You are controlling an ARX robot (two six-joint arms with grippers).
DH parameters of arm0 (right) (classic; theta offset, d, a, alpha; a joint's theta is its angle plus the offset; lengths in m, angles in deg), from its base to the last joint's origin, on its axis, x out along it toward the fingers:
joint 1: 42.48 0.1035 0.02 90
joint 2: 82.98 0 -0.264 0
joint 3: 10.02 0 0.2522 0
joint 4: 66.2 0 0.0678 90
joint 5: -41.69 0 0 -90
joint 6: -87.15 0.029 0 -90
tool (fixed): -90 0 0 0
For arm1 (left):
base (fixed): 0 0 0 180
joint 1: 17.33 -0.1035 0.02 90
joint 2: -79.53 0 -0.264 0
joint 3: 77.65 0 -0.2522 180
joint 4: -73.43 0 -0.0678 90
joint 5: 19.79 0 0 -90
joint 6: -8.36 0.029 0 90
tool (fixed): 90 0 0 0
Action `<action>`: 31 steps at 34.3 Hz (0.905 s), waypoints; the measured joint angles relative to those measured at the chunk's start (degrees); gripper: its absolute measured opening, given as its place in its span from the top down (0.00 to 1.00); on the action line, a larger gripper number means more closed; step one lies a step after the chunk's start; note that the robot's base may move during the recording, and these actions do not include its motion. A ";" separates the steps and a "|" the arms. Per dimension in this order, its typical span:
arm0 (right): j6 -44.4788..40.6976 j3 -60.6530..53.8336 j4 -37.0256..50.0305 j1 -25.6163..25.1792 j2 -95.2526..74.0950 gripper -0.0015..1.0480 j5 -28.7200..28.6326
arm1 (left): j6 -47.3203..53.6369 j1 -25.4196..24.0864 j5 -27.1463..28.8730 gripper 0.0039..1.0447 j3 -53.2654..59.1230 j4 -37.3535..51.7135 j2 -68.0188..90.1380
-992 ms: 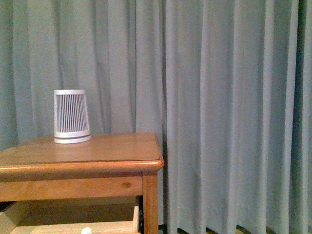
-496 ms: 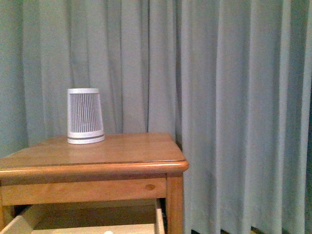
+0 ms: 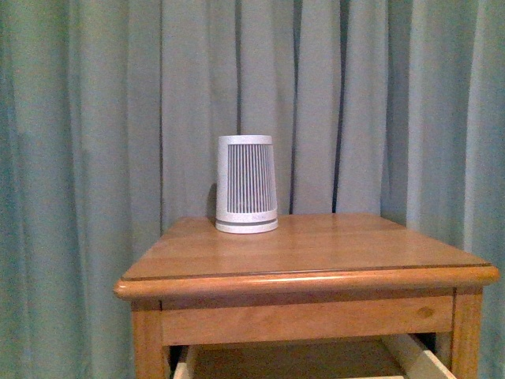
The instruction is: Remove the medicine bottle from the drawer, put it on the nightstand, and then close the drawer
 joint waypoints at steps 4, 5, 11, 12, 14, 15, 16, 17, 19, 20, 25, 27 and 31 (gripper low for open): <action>3.56 1.27 5.81 2.05 -8.83 0.07 11.87 | 0.00 0.00 0.02 0.06 0.00 0.00 -0.02; 4.20 2.34 7.52 1.57 -12.17 0.07 12.24 | 0.00 0.00 0.02 0.06 0.00 0.00 -0.02; 6.56 16.68 12.28 0.57 -39.71 0.07 8.20 | 0.00 0.00 -0.07 0.06 0.00 0.00 -0.02; 6.56 18.29 11.89 0.68 -42.40 0.07 7.72 | 0.00 0.00 -0.07 0.06 0.00 0.00 -0.02; 6.56 23.15 9.60 1.36 -50.25 0.07 6.40 | 0.00 0.00 -0.04 0.06 0.00 0.00 -0.02; 6.56 25.46 8.33 1.68 -53.99 0.07 5.70 | 0.00 0.00 -0.07 0.06 0.00 0.00 -0.02; 6.54 28.44 6.73 2.29 -58.60 0.07 5.20 | 0.00 0.00 -0.07 0.06 0.00 0.00 -0.02; 6.47 30.56 5.97 2.78 -61.79 0.07 5.05 | 0.00 0.00 -0.04 0.06 0.00 0.00 -0.02; 6.23 35.52 4.37 3.85 -68.65 0.07 5.01 | 0.00 0.00 -0.07 0.06 0.00 0.00 -0.02; 6.12 37.40 4.13 4.35 -71.21 0.07 5.01 | 0.00 0.00 -0.07 0.06 0.00 0.00 -0.02; 5.81 44.70 4.00 6.75 -80.70 0.07 5.18 | 0.00 0.00 -0.04 0.06 0.00 0.00 -0.02; 5.84 47.23 4.22 7.61 -84.46 0.07 5.22 | 0.00 0.00 -0.07 0.06 0.00 0.00 -0.02; 5.99 51.01 4.48 8.55 -91.43 0.07 4.92 | 0.00 0.00 -0.07 0.06 0.00 0.00 -0.02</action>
